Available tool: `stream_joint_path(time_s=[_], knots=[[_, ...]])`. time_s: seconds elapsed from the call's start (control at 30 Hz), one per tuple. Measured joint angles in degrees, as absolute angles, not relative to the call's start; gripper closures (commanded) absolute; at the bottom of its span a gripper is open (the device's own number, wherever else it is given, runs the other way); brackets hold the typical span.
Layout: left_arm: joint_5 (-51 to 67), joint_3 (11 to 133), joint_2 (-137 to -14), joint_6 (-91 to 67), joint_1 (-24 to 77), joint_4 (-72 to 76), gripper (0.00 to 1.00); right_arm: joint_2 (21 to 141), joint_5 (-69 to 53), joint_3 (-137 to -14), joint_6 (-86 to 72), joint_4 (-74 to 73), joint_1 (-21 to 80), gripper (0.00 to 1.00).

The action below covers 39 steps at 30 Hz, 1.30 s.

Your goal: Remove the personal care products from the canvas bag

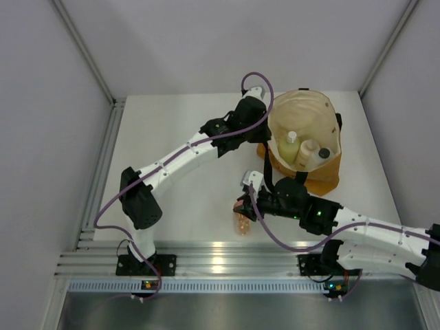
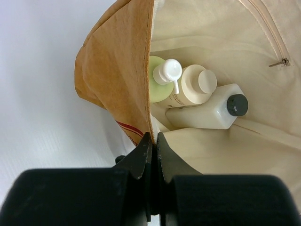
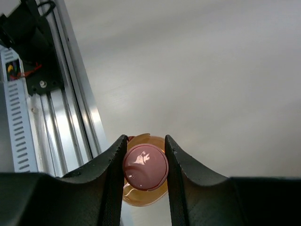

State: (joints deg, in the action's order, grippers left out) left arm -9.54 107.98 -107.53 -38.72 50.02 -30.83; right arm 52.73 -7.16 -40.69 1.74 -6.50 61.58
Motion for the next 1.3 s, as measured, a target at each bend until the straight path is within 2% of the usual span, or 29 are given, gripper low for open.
stream_joint_path(time_s=[0.2, 0.47, 0.57, 0.6, 0.63, 0.7, 0.8, 0.9, 1.13, 1.2, 1.3], knots=[[-9.41, 107.63, -107.55, -36.14, 50.02, -30.76, 1.0, 56.86, -7.16, -34.76, 2.59, 7.62, 64.64, 1.0], [-9.45, 107.02, -107.55, -34.54, 50.02, -30.46, 1.0, 61.14, -6.55, -33.41, 2.37, 17.21, 66.17, 1.0], [-9.69, 106.83, -107.55, -34.06, 50.02, -30.37, 1.0, 61.93, -6.39, -33.41, 2.5, 18.13, 66.24, 0.88], [-9.87, 106.65, -107.55, -33.91, 50.02, -30.35, 1.0, 62.15, -6.26, -33.45, 2.52, 18.39, 66.24, 0.69], [-9.93, 106.41, -107.55, -33.82, 50.02, -30.33, 1.0, 62.43, -6.17, -33.61, 2.55, 18.52, 66.26, 0.61], [-9.96, 105.82, -107.55, -33.67, 50.02, -30.33, 1.0, 62.78, -6.04, -33.98, 2.46, 18.41, 66.26, 0.48], [-10.09, 105.06, -107.55, -33.47, 50.02, -30.39, 1.0, 63.13, -6.09, -36.45, 2.81, 17.89, 66.26, 0.35], [-10.09, 104.79, -107.55, -33.47, 49.98, -30.35, 1.0, 63.2, -6.17, -39.68, 3.03, 17.54, 66.26, 0.26], [-10.07, 104.77, -107.55, -34.72, 49.95, -30.37, 1.0, 60.29, -4.82, -46.41, 3.11, 11.0, 66.26, 0.25], [-9.96, 104.77, -107.55, -35.73, 49.98, -30.37, 1.0, 57.08, -2.26, -48.27, 3.03, 7.42, 66.24, 0.22], [-9.63, 104.77, -107.55, -37.89, 49.95, -30.37, 1.0, 49.91, 1.28, -51.66, -0.01, 0.89, 60.34, 0.2]])
